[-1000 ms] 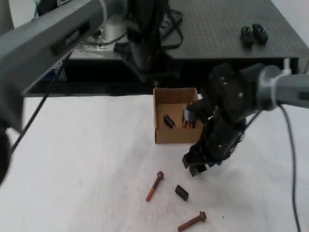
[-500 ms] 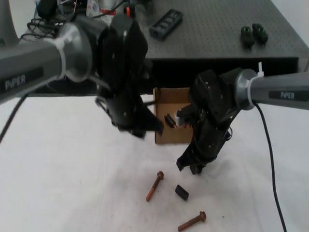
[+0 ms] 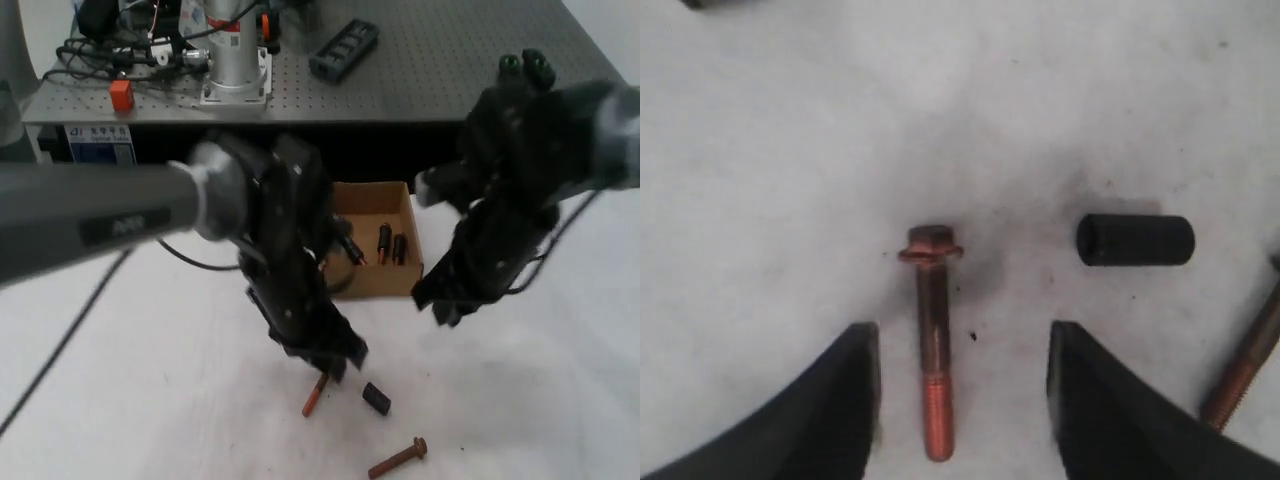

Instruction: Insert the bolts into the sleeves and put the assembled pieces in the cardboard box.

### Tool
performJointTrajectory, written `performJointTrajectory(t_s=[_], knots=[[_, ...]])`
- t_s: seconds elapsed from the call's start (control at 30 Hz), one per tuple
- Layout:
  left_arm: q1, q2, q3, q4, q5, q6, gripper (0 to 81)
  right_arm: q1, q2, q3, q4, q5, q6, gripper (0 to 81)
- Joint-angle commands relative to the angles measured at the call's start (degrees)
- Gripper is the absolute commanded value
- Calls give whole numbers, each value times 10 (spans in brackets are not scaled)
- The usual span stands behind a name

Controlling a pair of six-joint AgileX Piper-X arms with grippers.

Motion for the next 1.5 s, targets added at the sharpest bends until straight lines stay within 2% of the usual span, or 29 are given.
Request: performJointTrajectory(t_s=[0.0, 0.07, 0.37, 0.43, 0.6, 0.7, 0.77, 0.9, 1.03, 1.13, 1.2, 1.33, 1.47], knots=[[-32, 22, -1, -21, -55, 48, 384, -3, -14, 8, -3, -10, 4, 7], [-37, 37, -1, -27, -93, 61, 384, -4, -47, 26, 0, -10, 4, 7], [-35, 74, -22, -27, -115, 67, 375, -4, -142, 104, 0, -10, 13, 7], [-35, 74, -23, -28, -115, 67, 314, -4, -150, 114, 4, -10, 13, 7], [-35, 74, -23, -14, -115, 67, 1, -4, -163, 121, 11, -10, 15, 7], [-35, 71, -29, -8, -114, 64, 0, -4, -169, 121, 5, -12, 16, 7], [-35, 59, -39, -7, -106, 34, 0, -5, -174, 123, -3, -37, 17, 7], [-21, -23, -38, -54, -53, -38, 0, -6, -219, 162, -67, -111, 37, 7], [7, -148, 34, -182, -13, -118, 0, -6, -300, 241, -137, -186, 103, 7], [21, -229, 134, -344, 111, -197, 0, 16, -352, 314, -246, -312, 185, 7], [21, -264, 195, -485, 183, -257, 0, 52, -365, 359, -358, -360, 248, 7], [18, -282, 262, -703, 257, -374, 0, 111, -353, 389, -508, -346, 318, 7], [18, -282, 274, -730, 285, -399, 0, 132, -329, 382, -579, -309, 343, 7]])
